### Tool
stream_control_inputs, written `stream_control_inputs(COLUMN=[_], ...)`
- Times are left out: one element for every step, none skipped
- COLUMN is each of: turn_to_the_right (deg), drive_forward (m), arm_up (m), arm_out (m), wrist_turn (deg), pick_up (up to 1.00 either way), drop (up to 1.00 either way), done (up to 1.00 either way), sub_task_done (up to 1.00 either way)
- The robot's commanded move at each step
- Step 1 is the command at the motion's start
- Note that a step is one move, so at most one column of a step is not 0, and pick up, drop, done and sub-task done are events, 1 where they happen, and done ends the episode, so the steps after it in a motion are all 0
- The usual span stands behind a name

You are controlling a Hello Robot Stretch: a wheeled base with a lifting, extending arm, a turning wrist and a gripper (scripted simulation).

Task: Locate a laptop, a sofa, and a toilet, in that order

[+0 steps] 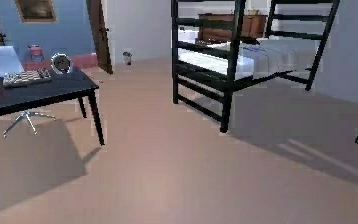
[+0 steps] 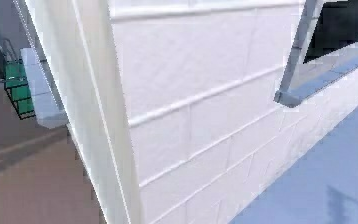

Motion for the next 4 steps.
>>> stream_control_inputs(turn_to_the_right=[-33.0,0.0,45.0,24.0], drive_forward=[0.00,0.30,0.00,0.00], arm_up=[0.00,0.00,0.00,0.00], arm_out=[0.00,0.00,0.00,0.00], wrist_turn=[0.0,0.0,0.0,0.0], pick_up=[0.00,0.00,0.00,0.00], drop=[0.00,0.00,0.00,0.00], done=[0.00,0.00,0.00,0.00], sub_task_done=[0.00,0.00,0.00,0.00])
